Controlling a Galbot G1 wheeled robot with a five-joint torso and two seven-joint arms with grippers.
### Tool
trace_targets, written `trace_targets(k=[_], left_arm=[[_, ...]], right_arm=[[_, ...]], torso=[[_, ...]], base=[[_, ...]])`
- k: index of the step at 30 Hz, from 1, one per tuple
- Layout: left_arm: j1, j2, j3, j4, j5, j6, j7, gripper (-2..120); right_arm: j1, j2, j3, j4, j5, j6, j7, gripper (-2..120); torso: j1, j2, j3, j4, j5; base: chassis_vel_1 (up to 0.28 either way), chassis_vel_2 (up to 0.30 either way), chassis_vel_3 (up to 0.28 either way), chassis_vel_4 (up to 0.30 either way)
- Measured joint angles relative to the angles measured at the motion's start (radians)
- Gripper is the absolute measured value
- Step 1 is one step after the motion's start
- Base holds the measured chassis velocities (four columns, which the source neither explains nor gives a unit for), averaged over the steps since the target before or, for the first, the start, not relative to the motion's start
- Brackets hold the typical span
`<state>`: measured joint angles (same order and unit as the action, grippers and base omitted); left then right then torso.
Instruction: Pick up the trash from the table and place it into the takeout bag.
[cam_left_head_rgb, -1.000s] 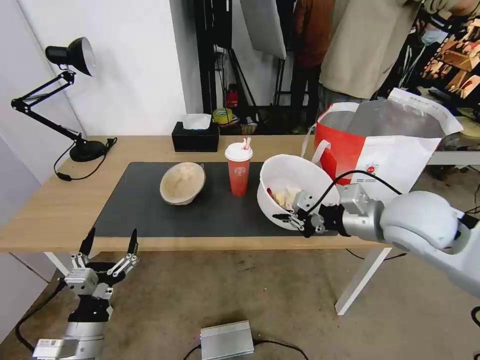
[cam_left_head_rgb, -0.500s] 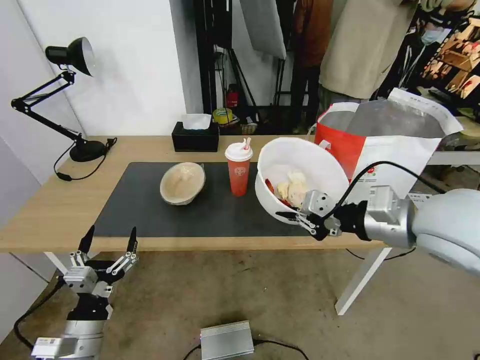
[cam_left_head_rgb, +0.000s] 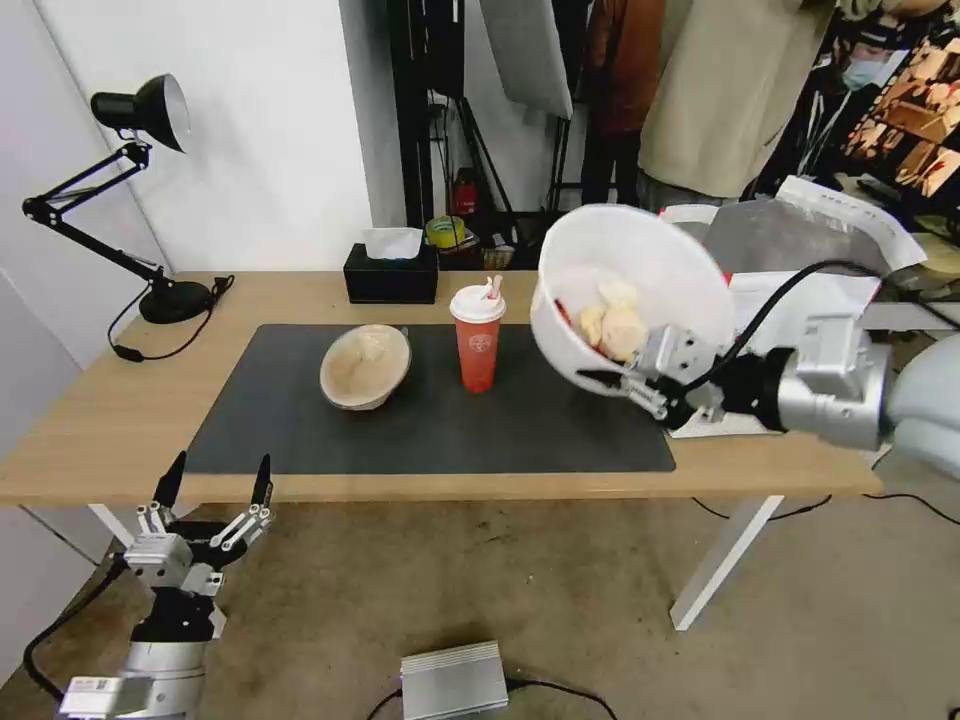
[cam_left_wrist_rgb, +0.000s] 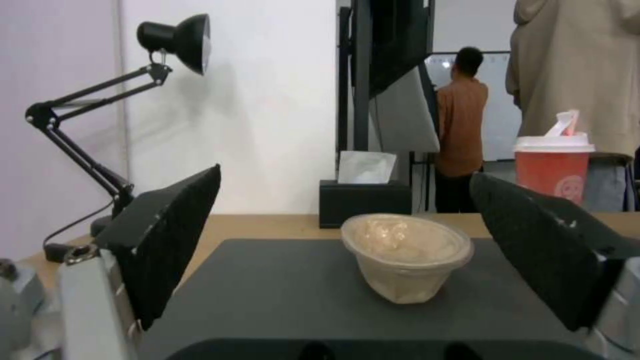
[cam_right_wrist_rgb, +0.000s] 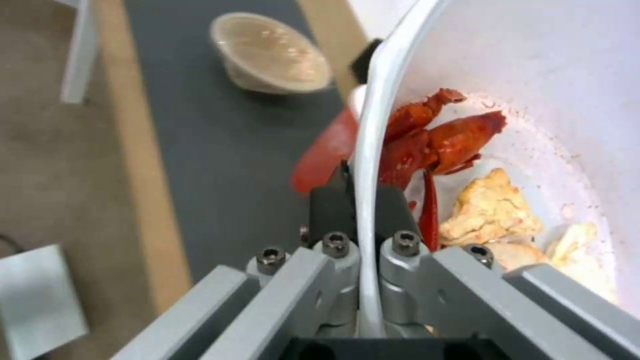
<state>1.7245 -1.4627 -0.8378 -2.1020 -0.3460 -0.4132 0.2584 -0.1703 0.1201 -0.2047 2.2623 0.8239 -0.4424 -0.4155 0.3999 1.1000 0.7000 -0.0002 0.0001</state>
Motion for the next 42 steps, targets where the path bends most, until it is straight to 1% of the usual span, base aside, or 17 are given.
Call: trace_targets(k=[7, 13, 16, 18, 20, 21, 24, 25, 29, 31, 33, 34, 38, 39, 42], left_arm=[[-0.003, 0.001, 0.000, 0.003, 0.000, -0.001, 0.001, 100], [-0.005, 0.005, 0.001, 0.003, -0.001, -0.001, 0.001, 100], [-0.007, 0.007, 0.001, 0.007, -0.003, -0.003, 0.001, 100], [-0.007, 0.007, 0.001, 0.008, -0.003, -0.003, 0.001, 100], [-0.008, 0.009, 0.001, 0.013, -0.003, -0.004, 0.002, 100], [-0.008, 0.009, 0.001, 0.013, -0.003, -0.004, 0.002, 100], [-0.010, 0.009, 0.006, 0.016, -0.002, -0.004, 0.003, 100], [-0.010, 0.009, 0.006, 0.016, -0.002, -0.004, 0.003, 100], [-0.010, 0.007, 0.009, 0.016, 0.001, -0.004, 0.005, 100], [-0.010, 0.007, 0.009, 0.016, 0.001, -0.004, 0.005, 100], [-0.009, 0.008, 0.008, 0.018, 0.001, -0.004, 0.006, 100], [-0.009, 0.008, 0.008, 0.018, 0.001, -0.004, 0.006, 100], [-0.010, 0.007, 0.009, 0.021, 0.003, -0.005, 0.007, 100], [-0.010, 0.007, 0.009, 0.021, 0.003, -0.005, 0.007, 100], [-0.012, 0.005, 0.010, 0.027, 0.005, -0.005, 0.008, 100]], right_arm=[[0.113, 0.019, -0.011, -0.103, 0.015, 0.003, -0.020, 0], [0.143, 0.026, -0.015, -0.174, 0.013, 0.013, -0.040, 0], [0.142, 0.028, -0.015, -0.239, -0.009, 0.040, -0.055, 0], [0.143, 0.029, -0.015, -0.248, -0.013, 0.042, -0.058, 0], [0.159, 0.038, -0.022, -0.296, -0.029, 0.055, -0.066, 0], [0.159, 0.038, -0.022, -0.296, -0.029, 0.055, -0.066, 0], [0.180, 0.064, -0.035, -0.347, -0.047, 0.061, -0.067, 0], [0.180, 0.064, -0.035, -0.347, -0.047, 0.061, -0.067, 0], [0.194, 0.110, -0.052, -0.425, -0.096, 0.074, -0.068, 0], [0.196, 0.118, -0.055, -0.437, -0.105, 0.077, -0.068, 0], [0.200, 0.147, -0.067, -0.483, -0.124, 0.085, -0.071, 0], [0.200, 0.147, -0.067, -0.483, -0.124, 0.085, -0.071, 0], [0.214, 0.200, -0.090, -0.575, -0.167, 0.096, -0.075, 0], [0.214, 0.200, -0.090, -0.575, -0.167, 0.096, -0.075, 0], [0.223, 0.236, -0.104, -0.626, -0.197, 0.099, -0.079, 0]], torso=[[0.000, 0.000, 0.000, 0.0002, 0.0000], [0.000, 0.000, 0.000, 0.0002, -0.0001], [0.000, 0.000, 0.000, 0.0001, 0.0000], [0.000, 0.000, 0.000, 0.0001, 0.0001], [0.000, 0.000, 0.000, 0.0000, 0.0000], [0.000, 0.000, 0.000, 0.0000, 0.0000], [0.000, 0.000, 0.000, 0.0002, -0.0001], [0.000, 0.000, 0.000, 0.0002, -0.0001], [0.000, 0.000, 0.000, 0.0001, 0.0000], [0.000, 0.000, 0.000, 0.0001, 0.0000], [0.000, 0.000, 0.000, 0.0002, -0.0001], [0.000, 0.000, 0.000, 0.0002, -0.0001], [0.000, 0.000, 0.000, 0.0002, 0.0000], [0.000, 0.000, 0.000, 0.0002, 0.0000], [0.000, 0.000, 0.000, 0.0002, -0.0001]], base=[[0.000, 0.000, 0.000, 0.000], [0.000, 0.000, 0.000, 0.000], [0.000, 0.000, 0.000, 0.000], [0.000, 0.000, 0.000, 0.000], [0.000, 0.000, 0.000, 0.000], [0.000, 0.000, 0.000, 0.000], [0.000, 0.000, 0.000, 0.000], [0.000, 0.000, 0.000, 0.000], [0.000, 0.000, 0.000, 0.000], [0.000, 0.000, 0.000, 0.000], [0.000, 0.000, 0.000, 0.000], [0.000, 0.000, 0.000, 0.000], [0.000, 0.000, 0.000, 0.000], [0.000, 0.000, 0.000, 0.000], [0.000, 0.000, 0.000, 0.000]])
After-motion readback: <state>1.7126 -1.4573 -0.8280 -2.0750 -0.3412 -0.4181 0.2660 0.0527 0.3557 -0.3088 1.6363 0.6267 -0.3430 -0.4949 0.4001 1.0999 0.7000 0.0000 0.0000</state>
